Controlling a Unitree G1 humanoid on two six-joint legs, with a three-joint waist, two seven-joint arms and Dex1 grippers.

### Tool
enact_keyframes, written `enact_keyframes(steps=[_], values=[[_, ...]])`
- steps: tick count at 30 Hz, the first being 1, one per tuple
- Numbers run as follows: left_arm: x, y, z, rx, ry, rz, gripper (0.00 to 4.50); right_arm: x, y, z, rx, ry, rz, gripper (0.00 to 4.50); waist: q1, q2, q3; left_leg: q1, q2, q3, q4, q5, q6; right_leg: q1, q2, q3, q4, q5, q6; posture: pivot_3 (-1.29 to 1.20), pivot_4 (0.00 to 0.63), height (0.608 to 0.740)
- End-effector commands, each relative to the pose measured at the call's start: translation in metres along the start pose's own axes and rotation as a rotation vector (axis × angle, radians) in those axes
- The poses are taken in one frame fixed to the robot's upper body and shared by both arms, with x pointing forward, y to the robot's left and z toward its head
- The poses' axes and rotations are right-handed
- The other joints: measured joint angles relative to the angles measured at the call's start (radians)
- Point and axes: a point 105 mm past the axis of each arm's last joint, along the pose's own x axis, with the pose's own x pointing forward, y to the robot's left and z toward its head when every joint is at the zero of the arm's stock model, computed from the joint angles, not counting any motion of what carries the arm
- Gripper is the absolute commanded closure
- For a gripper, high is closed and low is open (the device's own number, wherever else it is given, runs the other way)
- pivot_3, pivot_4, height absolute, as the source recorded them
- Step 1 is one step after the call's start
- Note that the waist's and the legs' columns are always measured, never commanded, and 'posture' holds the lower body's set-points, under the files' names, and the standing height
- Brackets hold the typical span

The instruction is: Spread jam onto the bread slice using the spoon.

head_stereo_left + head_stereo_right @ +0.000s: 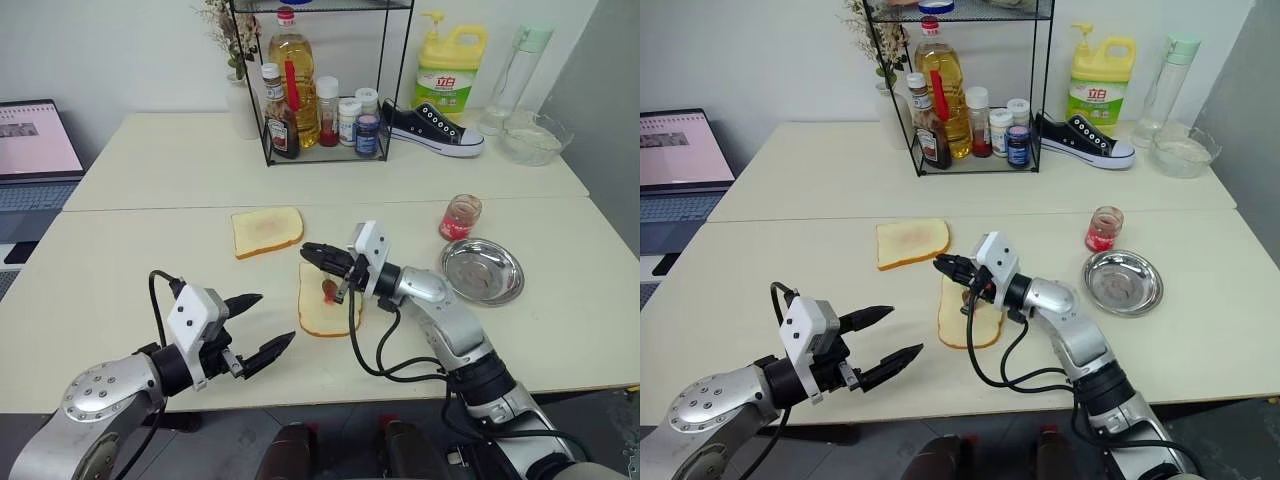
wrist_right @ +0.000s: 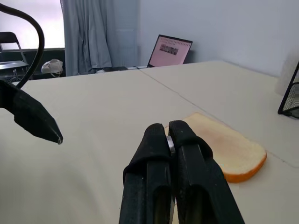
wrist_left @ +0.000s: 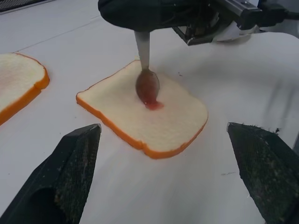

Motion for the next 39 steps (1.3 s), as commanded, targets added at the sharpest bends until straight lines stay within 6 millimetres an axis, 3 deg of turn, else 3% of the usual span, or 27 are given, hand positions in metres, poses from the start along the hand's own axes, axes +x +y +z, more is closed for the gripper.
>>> enact_keyframes(steps=[1, 13, 17, 29, 32, 34, 39], values=[[0.000, -0.001, 0.007, 0.038, -0.022, -0.011, 0.00, 0.002, -0.007, 0.020, -0.041, -0.068, -0.016, 4.47, 0.000, 0.000, 0.000, 0.000, 0.000, 0.000, 0.000, 0.000, 0.000, 0.000, 0.000, 0.000, 0.000, 0.000, 0.000, 0.00, 0.150, 0.740], [0.001, 0.002, 0.008, 0.046, -0.021, -0.015, 0.00, 0.000, -0.009, -0.003, -0.023, -0.020, -0.035, 4.47, 0.000, 0.000, 0.000, 0.000, 0.000, 0.000, 0.000, 0.000, 0.000, 0.000, 0.000, 0.000, 0.000, 0.000, 0.000, 0.00, 0.150, 0.740], [0.001, 0.003, 0.009, 0.049, -0.020, -0.018, 0.00, 0.000, -0.010, -0.002, -0.034, -0.024, -0.035, 4.47, 0.000, 0.000, 0.000, 0.000, 0.000, 0.000, 0.000, 0.000, 0.000, 0.000, 0.000, 0.000, 0.000, 0.000, 0.000, 0.00, 0.150, 0.740], [0.001, 0.005, 0.008, 0.056, -0.014, -0.028, 0.00, -0.007, -0.020, 0.050, -0.041, -0.125, -0.064, 4.47, 0.000, 0.000, 0.000, 0.000, 0.000, 0.000, 0.000, 0.000, 0.000, 0.000, 0.000, 0.000, 0.000, 0.000, 0.000, 0.00, 0.150, 0.740], [0.001, 0.006, 0.008, 0.056, -0.014, -0.032, 0.00, -0.013, -0.027, 0.059, 0.041, -0.140, -0.095, 4.47, 0.000, 0.000, 0.000, 0.001, 0.000, 0.000, 0.000, 0.000, -0.001, 0.000, 0.000, 0.000, 0.000, 0.000, 0.000, 0.00, 0.150, 0.740], [0.001, 0.006, 0.008, 0.057, -0.014, -0.032, 0.00, -0.015, -0.033, 0.055, 0.195, -0.141, -0.140, 4.47, 0.000, 0.000, 0.000, 0.000, 0.000, 0.000, 0.000, 0.000, -0.001, 0.000, 0.000, 0.000, 0.000, 0.000, 0.000, 0.00, 0.150, 0.740], [0.002, 0.006, 0.008, 0.059, -0.012, -0.037, 0.00, -0.021, -0.042, 0.024, 0.603, -0.091, -0.217, 4.47, -0.001, 0.000, 0.000, 0.000, 0.000, 0.000, -0.001, 0.000, -0.001, 0.000, 0.000, 0.001, 0.000, 0.000, 0.000, 0.00, 0.150, 0.740]])
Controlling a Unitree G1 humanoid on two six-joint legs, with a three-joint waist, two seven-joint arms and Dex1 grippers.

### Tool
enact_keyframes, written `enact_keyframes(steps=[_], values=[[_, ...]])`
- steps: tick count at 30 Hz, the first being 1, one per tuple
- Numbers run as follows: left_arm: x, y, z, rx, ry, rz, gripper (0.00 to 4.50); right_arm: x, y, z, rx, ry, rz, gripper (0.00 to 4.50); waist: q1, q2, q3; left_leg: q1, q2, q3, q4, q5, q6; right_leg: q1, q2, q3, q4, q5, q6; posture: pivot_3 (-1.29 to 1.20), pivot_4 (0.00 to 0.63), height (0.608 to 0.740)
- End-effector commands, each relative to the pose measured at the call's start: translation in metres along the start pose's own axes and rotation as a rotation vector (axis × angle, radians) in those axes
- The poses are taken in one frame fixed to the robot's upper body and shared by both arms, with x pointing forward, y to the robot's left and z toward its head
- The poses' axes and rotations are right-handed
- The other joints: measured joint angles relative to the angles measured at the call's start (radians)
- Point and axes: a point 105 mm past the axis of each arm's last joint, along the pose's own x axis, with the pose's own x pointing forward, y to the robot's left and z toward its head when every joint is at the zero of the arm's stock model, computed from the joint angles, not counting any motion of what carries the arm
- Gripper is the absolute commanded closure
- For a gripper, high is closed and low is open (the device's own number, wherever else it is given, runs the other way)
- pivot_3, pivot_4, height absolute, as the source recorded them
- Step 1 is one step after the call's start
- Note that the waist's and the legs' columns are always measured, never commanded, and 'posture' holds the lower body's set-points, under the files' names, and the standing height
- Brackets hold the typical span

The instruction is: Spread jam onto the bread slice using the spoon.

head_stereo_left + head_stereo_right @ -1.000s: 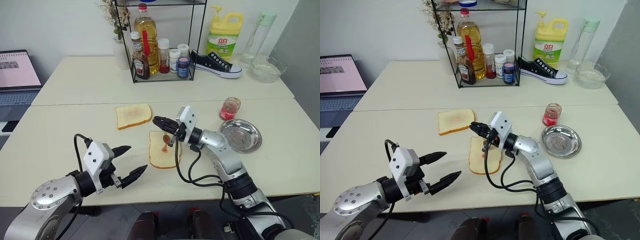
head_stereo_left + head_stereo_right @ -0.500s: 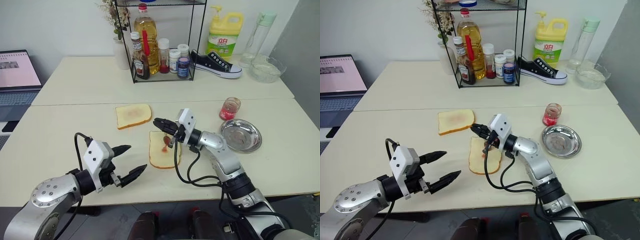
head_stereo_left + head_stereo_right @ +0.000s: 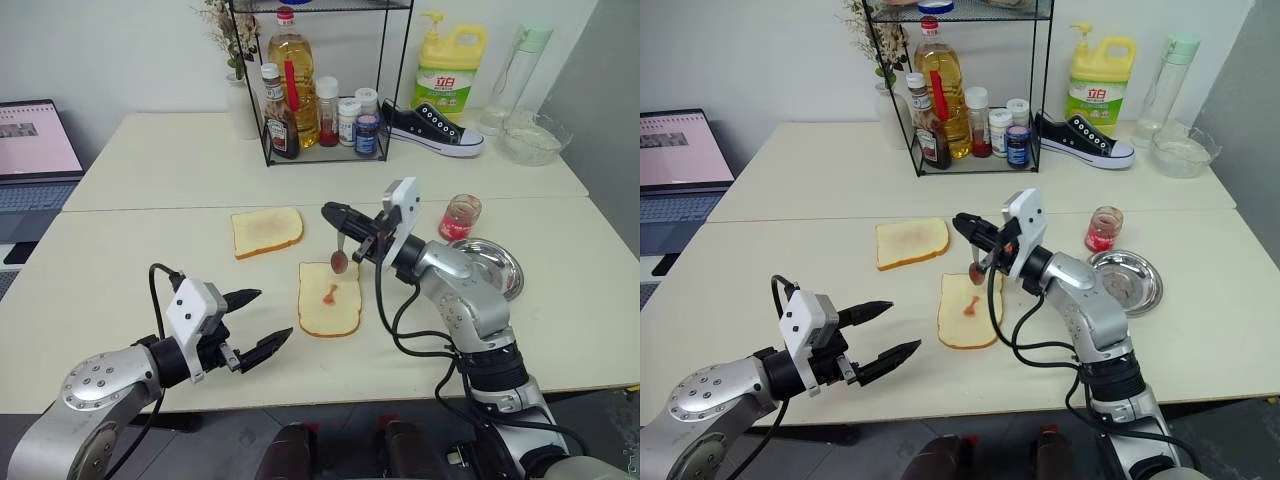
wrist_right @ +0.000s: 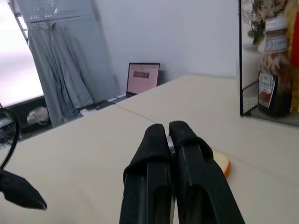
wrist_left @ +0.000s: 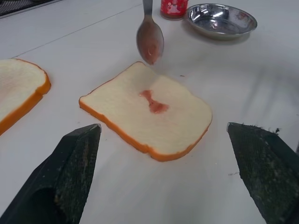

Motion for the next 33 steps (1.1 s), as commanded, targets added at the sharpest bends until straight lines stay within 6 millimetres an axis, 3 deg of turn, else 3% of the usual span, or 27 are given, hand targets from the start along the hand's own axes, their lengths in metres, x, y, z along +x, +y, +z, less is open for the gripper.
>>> enact_keyframes(steps=[1, 7, 13, 22, 33], values=[[0.000, -0.001, 0.005, 0.037, -0.009, -0.012, 0.00, -0.003, -0.012, -0.008, 0.267, -0.003, -0.068, 4.47, 0.000, 0.000, 0.000, 0.000, 0.000, 0.000, 0.000, 0.000, 0.000, 0.000, 0.000, 0.000, 0.000, 0.000, 0.000, 0.00, 0.150, 0.740], [0.000, -0.002, 0.004, 0.038, -0.003, -0.011, 0.00, -0.005, -0.030, -0.030, 0.548, 0.009, -0.148, 4.47, 0.000, 0.000, 0.000, 0.000, 0.000, 0.001, 0.000, 0.000, 0.000, 0.000, 0.000, 0.000, 0.000, 0.000, 0.000, 0.00, 0.150, 0.740], [-0.001, -0.002, 0.005, 0.041, -0.003, -0.006, 0.00, -0.003, -0.037, -0.045, 0.645, 0.025, -0.181, 4.47, -0.002, 0.000, 0.000, 0.000, 0.000, 0.001, -0.001, 0.000, 0.000, 0.000, 0.000, 0.000, 0.000, 0.000, 0.000, 0.00, 0.150, 0.740], [-0.001, -0.002, 0.006, 0.043, -0.004, -0.003, 0.00, 0.006, -0.033, -0.054, 0.653, 0.043, -0.167, 4.47, -0.002, 0.000, 0.000, 0.000, 0.000, 0.001, -0.001, 0.000, 0.000, 0.000, 0.001, 0.000, 0.000, 0.000, 0.000, 0.00, 0.150, 0.740], [0.001, -0.002, 0.005, 0.045, -0.010, -0.004, 0.00, -0.001, -0.053, -0.062, 0.567, 0.072, -0.215, 4.47, -0.001, 0.000, 0.000, 0.000, 0.000, 0.002, -0.001, 0.000, 0.000, 0.000, 0.001, -0.001, 0.000, 0.000, 0.000, 0.00, 0.150, 0.740]])
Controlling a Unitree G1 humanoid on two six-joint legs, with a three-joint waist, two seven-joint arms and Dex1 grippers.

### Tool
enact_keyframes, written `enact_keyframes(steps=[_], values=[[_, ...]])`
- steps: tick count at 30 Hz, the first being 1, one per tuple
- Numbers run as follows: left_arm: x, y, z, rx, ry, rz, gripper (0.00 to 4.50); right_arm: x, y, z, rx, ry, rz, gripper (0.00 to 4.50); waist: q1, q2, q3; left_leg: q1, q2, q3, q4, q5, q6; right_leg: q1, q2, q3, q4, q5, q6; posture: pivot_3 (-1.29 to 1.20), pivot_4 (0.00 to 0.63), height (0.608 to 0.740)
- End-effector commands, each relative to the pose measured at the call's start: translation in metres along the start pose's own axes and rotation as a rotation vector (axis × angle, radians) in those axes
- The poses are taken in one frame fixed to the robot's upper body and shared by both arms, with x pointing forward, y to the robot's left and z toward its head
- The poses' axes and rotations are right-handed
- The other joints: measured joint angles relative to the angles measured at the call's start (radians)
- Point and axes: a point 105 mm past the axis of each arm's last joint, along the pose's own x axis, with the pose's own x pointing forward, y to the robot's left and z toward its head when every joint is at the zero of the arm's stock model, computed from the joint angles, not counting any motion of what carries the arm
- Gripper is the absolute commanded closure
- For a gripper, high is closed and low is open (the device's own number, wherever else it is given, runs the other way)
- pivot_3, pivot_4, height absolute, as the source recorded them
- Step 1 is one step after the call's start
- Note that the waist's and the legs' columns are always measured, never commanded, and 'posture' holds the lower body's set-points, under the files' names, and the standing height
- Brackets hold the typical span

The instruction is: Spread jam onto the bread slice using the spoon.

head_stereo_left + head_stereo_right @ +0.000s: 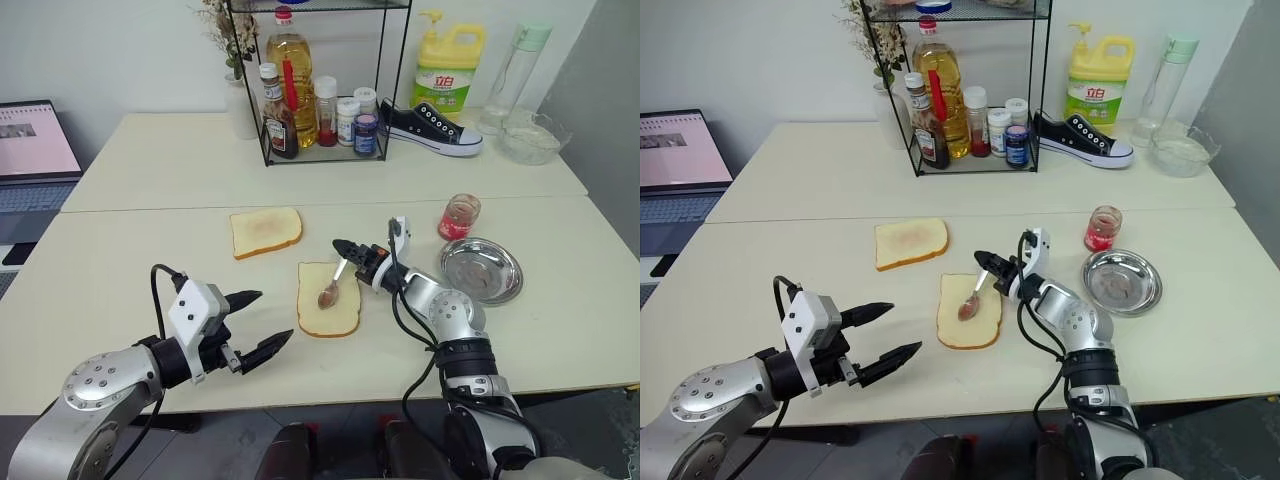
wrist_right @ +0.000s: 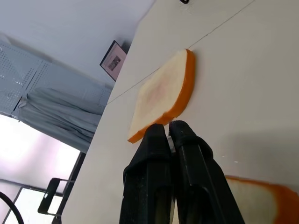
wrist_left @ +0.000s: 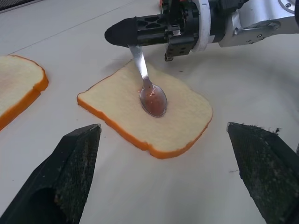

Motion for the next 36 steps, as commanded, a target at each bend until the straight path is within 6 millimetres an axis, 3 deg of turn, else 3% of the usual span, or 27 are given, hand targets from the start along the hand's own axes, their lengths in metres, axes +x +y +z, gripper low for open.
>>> enact_keyframes(steps=[1, 10, 20, 28, 36], values=[[0.000, -0.001, 0.008, 0.043, -0.026, -0.009, 0.00, -0.003, 0.001, 0.011, -0.056, -0.019, 0.012, 4.47, 0.001, 0.000, 0.000, 0.000, 0.000, 0.000, 0.000, 0.000, 0.000, 0.000, 0.000, 0.000, 0.000, 0.000, 0.000, 0.00, 0.150, 0.740], [0.004, -0.001, 0.008, 0.049, -0.036, -0.024, 0.00, -0.020, 0.000, 0.025, -0.069, -0.018, 0.013, 4.47, 0.001, 0.000, 0.000, 0.000, 0.000, 0.000, 0.000, 0.000, 0.000, 0.000, 0.000, 0.001, 0.000, 0.000, 0.000, 0.00, 0.150, 0.740], [0.005, -0.001, 0.009, 0.057, -0.040, -0.030, 0.00, -0.007, 0.021, 0.038, 0.000, -0.062, 0.067, 4.47, 0.000, 0.000, 0.000, 0.000, 0.000, 0.000, 0.000, 0.000, 0.000, 0.000, 0.000, 0.000, 0.000, 0.000, 0.000, 0.00, 0.150, 0.740], [0.004, -0.002, 0.009, 0.058, -0.037, -0.024, 0.00, 0.012, 0.003, 0.024, 0.036, -0.048, 0.002, 4.47, 0.000, 0.000, 0.000, 0.000, 0.000, 0.000, 0.000, 0.000, 0.000, 0.000, 0.000, 0.000, 0.000, 0.000, 0.000, 0.00, 0.150, 0.740], [0.002, -0.003, 0.008, 0.053, -0.031, -0.020, 0.00, -0.002, -0.008, 0.021, 0.046, -0.020, -0.017, 4.47, 0.001, 0.000, 0.000, 0.000, 0.000, 0.000, -0.001, 0.000, 0.000, 0.000, 0.000, 0.000, 0.000, 0.000, 0.000, 0.00, 0.150, 0.740]])
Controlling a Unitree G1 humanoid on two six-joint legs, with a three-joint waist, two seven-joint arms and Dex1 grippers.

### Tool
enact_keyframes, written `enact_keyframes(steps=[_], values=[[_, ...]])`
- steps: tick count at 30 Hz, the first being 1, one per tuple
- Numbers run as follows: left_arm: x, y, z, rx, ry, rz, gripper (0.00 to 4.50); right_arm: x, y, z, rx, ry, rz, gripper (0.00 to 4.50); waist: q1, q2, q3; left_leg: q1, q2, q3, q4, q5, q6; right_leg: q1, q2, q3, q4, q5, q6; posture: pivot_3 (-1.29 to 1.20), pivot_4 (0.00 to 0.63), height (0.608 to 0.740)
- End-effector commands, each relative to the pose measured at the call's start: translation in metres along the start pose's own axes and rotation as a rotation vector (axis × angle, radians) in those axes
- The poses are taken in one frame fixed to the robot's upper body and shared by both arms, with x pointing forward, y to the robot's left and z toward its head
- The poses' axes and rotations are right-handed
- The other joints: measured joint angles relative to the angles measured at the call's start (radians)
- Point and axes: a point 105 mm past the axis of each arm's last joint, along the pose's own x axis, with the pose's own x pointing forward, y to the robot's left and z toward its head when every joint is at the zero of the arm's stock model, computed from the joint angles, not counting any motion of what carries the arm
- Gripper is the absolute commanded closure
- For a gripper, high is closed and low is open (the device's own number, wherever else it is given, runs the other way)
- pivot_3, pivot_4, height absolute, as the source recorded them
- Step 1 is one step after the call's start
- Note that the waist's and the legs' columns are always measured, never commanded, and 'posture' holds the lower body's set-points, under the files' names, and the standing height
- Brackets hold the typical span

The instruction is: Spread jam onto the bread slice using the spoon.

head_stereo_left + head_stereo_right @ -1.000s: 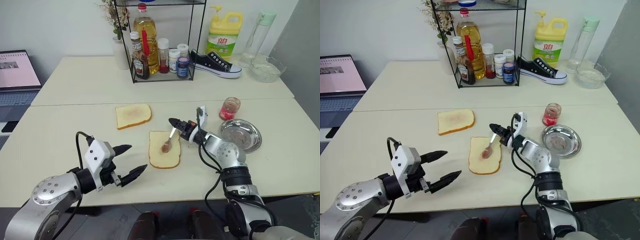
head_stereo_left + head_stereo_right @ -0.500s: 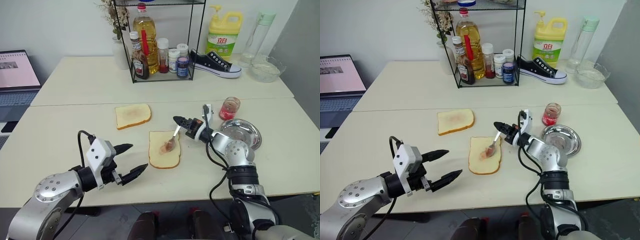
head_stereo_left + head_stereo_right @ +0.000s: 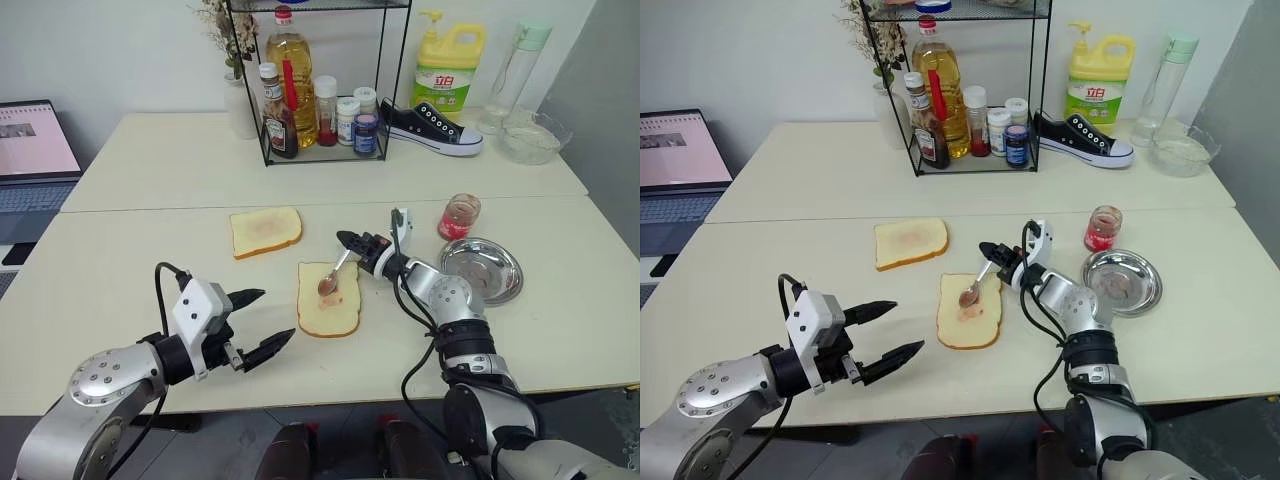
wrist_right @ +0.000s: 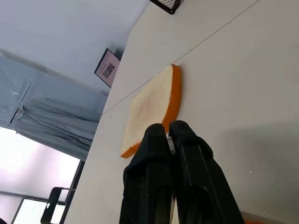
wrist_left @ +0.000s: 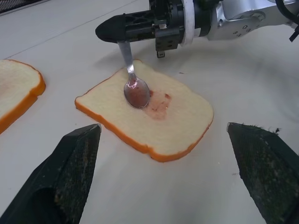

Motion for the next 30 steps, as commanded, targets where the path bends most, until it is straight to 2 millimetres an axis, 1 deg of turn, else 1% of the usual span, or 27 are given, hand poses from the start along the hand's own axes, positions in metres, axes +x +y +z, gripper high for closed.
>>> enact_keyframes(steps=[1, 6, 9, 13, 17, 19, 22, 26, 30], values=[[-0.002, -0.003, 0.010, 0.041, -0.026, -0.006, 0.00, -0.012, 0.003, 0.010, -0.017, -0.010, 0.021, 4.47, 0.001, 0.000, 0.000, 0.000, 0.000, 0.000, 0.000, 0.000, 0.000, 0.000, 0.000, 0.000, 0.000, 0.000, 0.000, 0.00, 0.150, 0.740], [0.000, -0.002, 0.010, 0.041, -0.027, -0.008, 0.00, -0.027, -0.006, 0.013, -0.001, -0.013, -0.006, 4.47, 0.001, 0.000, 0.000, 0.000, 0.000, 0.000, 0.000, 0.000, 0.000, 0.000, 0.000, 0.000, 0.000, 0.000, 0.000, 0.00, 0.150, 0.740], [0.001, -0.002, 0.011, 0.042, -0.030, -0.012, 0.00, -0.031, -0.007, 0.017, 0.010, -0.026, -0.013, 4.47, 0.000, 0.000, 0.000, 0.000, 0.000, 0.000, 0.000, 0.000, 0.000, 0.000, 0.000, 0.000, 0.000, 0.000, 0.000, 0.00, 0.150, 0.740], [0.001, -0.002, 0.011, 0.043, -0.031, -0.015, 0.00, -0.030, 0.005, 0.025, 0.028, -0.053, 0.016, 4.47, 0.000, 0.000, 0.000, 0.000, 0.000, 0.000, 0.000, 0.000, 0.000, 0.000, 0.000, 0.000, 0.000, 0.000, 0.000, 0.00, 0.150, 0.740], [0.001, -0.001, 0.012, 0.044, -0.032, -0.013, 0.00, -0.023, 0.024, 0.031, 0.058, -0.068, 0.070, 4.47, 0.000, 0.000, 0.000, 0.000, 0.000, 0.000, 0.000, 0.000, 0.000, 0.000, 0.000, 0.000, 0.000, 0.000, 0.000, 0.00, 0.150, 0.740], [0.001, -0.001, 0.012, 0.044, -0.033, -0.012, 0.00, -0.019, 0.031, 0.029, 0.076, -0.064, 0.089, 4.47, -0.001, 0.000, 0.000, 0.000, 0.000, 0.000, 0.000, 0.000, 0.000, 0.000, 0.000, 0.000, 0.000, 0.000, 0.000, 0.00, 0.150, 0.740], [0.001, -0.001, 0.012, 0.043, -0.034, -0.009, 0.00, -0.011, 0.035, 0.015, 0.083, -0.032, 0.097, 4.47, -0.001, 0.000, 0.000, 0.000, 0.000, 0.000, -0.001, 0.000, 0.000, 0.000, 0.000, 0.000, 0.000, 0.000, 0.000, 0.00, 0.150, 0.740], [0.002, -0.002, 0.012, 0.041, -0.035, -0.005, 0.00, -0.005, 0.030, 0.002, 0.059, 0.006, 0.083, 4.47, -0.001, 0.000, 0.000, 0.000, 0.000, 0.000, -0.001, 0.000, 0.000, 0.000, 0.000, 0.000, 0.000, 0.000, 0.000, 0.00, 0.150, 0.740], [0.001, -0.003, 0.012, 0.039, -0.033, 0.003, 0.00, -0.006, 0.022, 0.000, 0.035, 0.023, 0.064, 4.47, -0.001, 0.000, 0.000, 0.000, 0.000, 0.000, -0.001, 0.000, 0.000, 0.000, 0.000, 0.000, 0.000, 0.000, 0.000, 0.00, 0.150, 0.740]])
